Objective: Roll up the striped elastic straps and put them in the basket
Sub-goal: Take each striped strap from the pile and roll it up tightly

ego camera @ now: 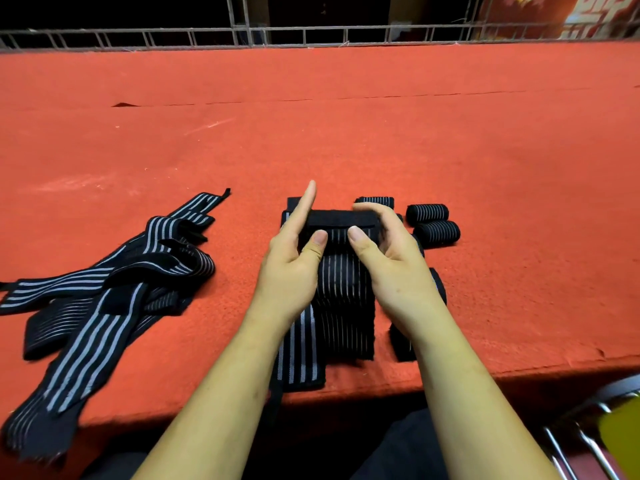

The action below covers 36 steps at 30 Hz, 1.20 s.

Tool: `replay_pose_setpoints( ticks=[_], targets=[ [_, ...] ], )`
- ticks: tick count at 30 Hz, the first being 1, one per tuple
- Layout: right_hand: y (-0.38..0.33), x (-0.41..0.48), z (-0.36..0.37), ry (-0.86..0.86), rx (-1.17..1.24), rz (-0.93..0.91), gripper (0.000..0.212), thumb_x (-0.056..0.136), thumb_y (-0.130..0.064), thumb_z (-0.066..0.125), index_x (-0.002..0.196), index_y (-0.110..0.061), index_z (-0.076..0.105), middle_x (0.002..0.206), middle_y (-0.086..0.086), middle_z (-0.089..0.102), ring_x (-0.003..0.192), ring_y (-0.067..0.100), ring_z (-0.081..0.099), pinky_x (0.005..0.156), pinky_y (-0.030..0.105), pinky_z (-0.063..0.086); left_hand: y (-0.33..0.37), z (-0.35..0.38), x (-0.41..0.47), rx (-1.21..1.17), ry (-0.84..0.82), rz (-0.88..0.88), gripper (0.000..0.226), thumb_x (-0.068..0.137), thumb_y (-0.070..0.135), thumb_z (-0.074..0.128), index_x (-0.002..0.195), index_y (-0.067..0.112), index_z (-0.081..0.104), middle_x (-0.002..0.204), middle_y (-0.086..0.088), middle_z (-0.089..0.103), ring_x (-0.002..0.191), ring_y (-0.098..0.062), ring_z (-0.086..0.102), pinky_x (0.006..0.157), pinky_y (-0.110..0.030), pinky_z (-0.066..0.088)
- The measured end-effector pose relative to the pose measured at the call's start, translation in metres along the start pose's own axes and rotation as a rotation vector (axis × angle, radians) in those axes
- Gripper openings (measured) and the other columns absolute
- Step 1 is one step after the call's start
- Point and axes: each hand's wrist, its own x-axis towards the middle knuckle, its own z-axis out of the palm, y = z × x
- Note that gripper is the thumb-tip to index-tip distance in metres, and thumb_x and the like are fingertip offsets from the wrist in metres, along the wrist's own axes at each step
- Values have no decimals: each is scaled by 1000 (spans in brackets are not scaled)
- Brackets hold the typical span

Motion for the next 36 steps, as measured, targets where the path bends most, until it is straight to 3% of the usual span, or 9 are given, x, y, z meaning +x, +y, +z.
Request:
replay_pose_setpoints(
  ticks=[3,6,11,18,23,27,30,33,36],
  targets=[
    [0,2,-1,42,82,-89,26,92,-4,56,116,-14,57,112,3,64,106,11,60,101,35,47,0,0,3,13,12,11,62,91,15,55,146,42,41,143,-5,56,133,-17,52,115,-45,37],
    [0,4,-1,96,117,-105,33,89,11,54,110,-15,56,108,2,62,102,11,59,99,31,46,2,3,2,-50,0,-42,38,98,11,58,134,20,53,121,-3,67,110,-7,63,101,-31,47],
    [-1,5,-3,70,-5,-103,38,82,6,52,105,-25,55,107,-1,62,104,17,59,101,45,46,8,12,2,-33,42,-86,33,96,53,53,110,25,64,108,8,70,103,-3,63,92,-23,46],
    [-9,-1,0,36,17,71,27,98,-33,56,125,-27,54,118,-6,64,108,5,62,97,29,49,3,4,3,-230,-19,-35,24,89,28,64,113,32,65,115,-9,63,107,-23,59,98,-46,48],
    [-4,2,-1,67,39,46,23,102,-24,53,122,-14,60,110,0,72,104,10,67,91,27,52,4,4,1,-118,-31,2,38,98,-8,49,126,18,50,109,-1,65,97,-3,63,84,-19,50],
    [1,3,-1,123,80,35,29,91,-24,59,120,-19,58,112,8,70,107,23,67,98,45,52,-4,3,1,-196,-5,-132,18,98,3,55,112,14,57,101,1,74,98,-12,69,84,-28,51],
    [2,1,-3,98,91,22,29,88,-6,58,109,-25,59,108,15,67,98,27,67,95,54,52,-1,6,-1,-259,-31,-201,25,89,34,67,109,19,65,103,-3,73,98,-19,69,86,-36,53],
    [3,-1,-3,44,69,14,39,89,8,56,99,-29,58,103,14,65,86,17,63,83,45,52,1,7,1,-229,45,-210,40,76,63,63,96,29,69,96,0,69,89,-15,64,83,-37,50],
    [3,-2,-2,11,58,-4,38,86,10,54,100,-26,56,102,12,63,85,15,58,78,38,48,1,7,1,-181,70,-155,27,80,56,64,95,34,68,98,-1,65,92,-18,58,87,-42,46]
  ],
)
